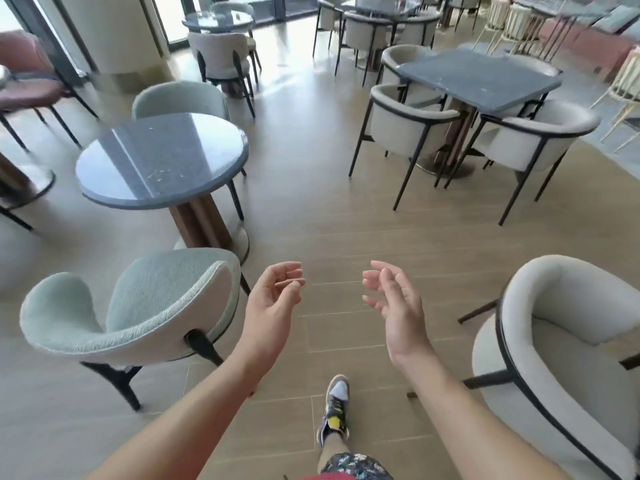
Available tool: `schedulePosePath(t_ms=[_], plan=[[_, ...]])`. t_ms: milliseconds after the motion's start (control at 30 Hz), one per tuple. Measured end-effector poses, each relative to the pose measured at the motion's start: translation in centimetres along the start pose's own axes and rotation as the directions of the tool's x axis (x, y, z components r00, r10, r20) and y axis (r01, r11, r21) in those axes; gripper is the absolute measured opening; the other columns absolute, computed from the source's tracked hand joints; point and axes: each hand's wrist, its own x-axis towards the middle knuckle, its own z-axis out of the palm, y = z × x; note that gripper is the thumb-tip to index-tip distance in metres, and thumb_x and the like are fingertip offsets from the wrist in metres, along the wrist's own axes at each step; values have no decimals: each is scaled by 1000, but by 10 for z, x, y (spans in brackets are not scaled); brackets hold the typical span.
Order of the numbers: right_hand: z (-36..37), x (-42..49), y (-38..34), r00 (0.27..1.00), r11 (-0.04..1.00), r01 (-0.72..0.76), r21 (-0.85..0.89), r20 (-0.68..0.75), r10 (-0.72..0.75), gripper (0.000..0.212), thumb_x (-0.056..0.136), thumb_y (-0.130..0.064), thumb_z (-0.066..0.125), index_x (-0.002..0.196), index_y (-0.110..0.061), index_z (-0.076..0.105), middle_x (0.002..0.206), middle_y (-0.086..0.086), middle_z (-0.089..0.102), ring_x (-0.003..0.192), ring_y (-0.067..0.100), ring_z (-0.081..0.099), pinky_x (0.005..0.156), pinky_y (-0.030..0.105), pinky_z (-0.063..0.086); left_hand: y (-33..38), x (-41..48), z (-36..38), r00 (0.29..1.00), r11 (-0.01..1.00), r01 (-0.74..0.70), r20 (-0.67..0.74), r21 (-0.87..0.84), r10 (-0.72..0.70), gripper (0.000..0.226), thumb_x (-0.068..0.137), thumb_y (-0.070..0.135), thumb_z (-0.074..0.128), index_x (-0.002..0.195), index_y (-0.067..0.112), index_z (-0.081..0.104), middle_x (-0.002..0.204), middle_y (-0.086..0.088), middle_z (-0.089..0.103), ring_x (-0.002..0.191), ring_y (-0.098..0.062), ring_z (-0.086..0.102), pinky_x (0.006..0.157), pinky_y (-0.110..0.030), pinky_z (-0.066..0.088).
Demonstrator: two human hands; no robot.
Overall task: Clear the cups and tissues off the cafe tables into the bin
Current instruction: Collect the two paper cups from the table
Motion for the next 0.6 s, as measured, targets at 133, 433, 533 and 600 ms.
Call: schedulePosePath(t_ms=[133, 433, 533, 600], plan=[[15, 140, -11, 999, 1000, -12, -1, 53, 12, 33, 94, -48, 54, 112, -26, 70, 107, -1, 73, 103, 11, 68, 86, 38, 54, 11, 127, 36, 999, 1000, -15, -49, 0, 15, 28, 86, 27, 59, 111, 23, 69, 110, -3, 72, 111, -23, 68, 93, -40, 56], [59, 395, -56, 993, 1000, 15, -16, 119, -13, 35, 94, -48, 54, 114, -24, 70, 108, 0, 72, 102, 8, 67, 89, 39, 54, 31, 371, 91, 995, 998, -49, -89, -38, 46, 28, 88, 25, 58, 114, 20, 68, 109, -2, 72, 108, -18, 70, 90, -37, 57], [74, 476, -51, 995, 1000, 23, -18, 95, -22, 35, 94, -49, 54, 114, -25, 71, 109, 2, 73, 103, 10, 68, 87, 36, 55, 21, 454, 101, 995, 997, -57, -80, -54, 52, 28, 88, 25, 57, 114, 21, 68, 108, 1, 72, 108, -18, 70, 87, -35, 56], [87, 532, -44, 997, 1000, 23, -18, 78, -21, 36, 94, -50, 54, 114, -25, 71, 110, 3, 73, 104, 12, 68, 88, 37, 56, 11, 515, 106, 995, 996, -54, -87, -72, 48, 26, 89, 23, 57, 112, 24, 68, 106, 4, 72, 107, -17, 70, 85, -33, 56]])
